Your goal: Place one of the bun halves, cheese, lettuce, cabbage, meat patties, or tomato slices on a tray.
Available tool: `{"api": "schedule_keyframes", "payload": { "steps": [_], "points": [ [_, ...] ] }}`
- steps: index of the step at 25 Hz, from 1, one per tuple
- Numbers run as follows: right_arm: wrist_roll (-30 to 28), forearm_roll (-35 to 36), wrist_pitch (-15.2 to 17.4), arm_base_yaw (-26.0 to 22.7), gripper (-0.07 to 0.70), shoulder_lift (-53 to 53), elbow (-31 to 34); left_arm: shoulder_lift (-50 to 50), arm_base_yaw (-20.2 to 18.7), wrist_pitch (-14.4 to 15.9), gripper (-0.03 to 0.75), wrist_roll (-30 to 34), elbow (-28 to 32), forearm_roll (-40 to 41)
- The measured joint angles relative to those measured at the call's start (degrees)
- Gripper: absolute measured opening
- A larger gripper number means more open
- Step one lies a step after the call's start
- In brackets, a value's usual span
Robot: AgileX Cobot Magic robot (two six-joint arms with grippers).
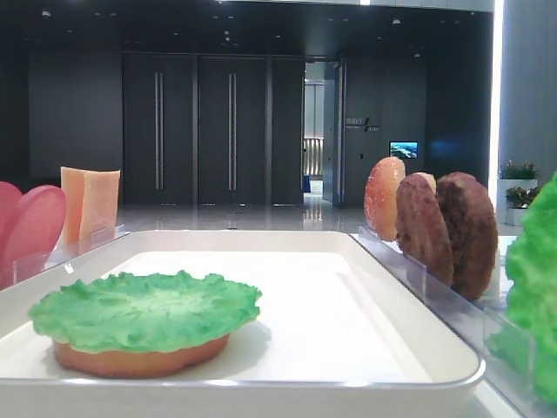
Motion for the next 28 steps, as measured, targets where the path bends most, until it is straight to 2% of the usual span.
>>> {"api": "schedule_keyframes", "payload": {
  "steps": [5,9,13,19,28],
  "points": [
    [0.0,0.1,-0.5,0.0,0.532,-4.9,4.4,0.0,0.0,0.0,0.16,0.0,0.0,0.0],
    [-0.1,0.3,-0.9,0.0,0.528,-5.0,4.9,0.0,0.0,0.0,0.16,0.0,0.0,0.0],
    [-0.9,2.3,-3.7,0.0,0.51,-5.1,6.7,0.0,0.0,0.0,0.16,0.0,0.0,0.0],
    [-1.1,3.0,-4.8,0.0,0.487,-5.1,6.9,0.0,0.0,0.0,0.16,0.0,0.0,0.0],
    [-1.1,3.0,-4.8,0.0,0.486,-5.1,6.9,0.0,0.0,0.0,0.16,0.0,0.0,0.0]
  ]
}}
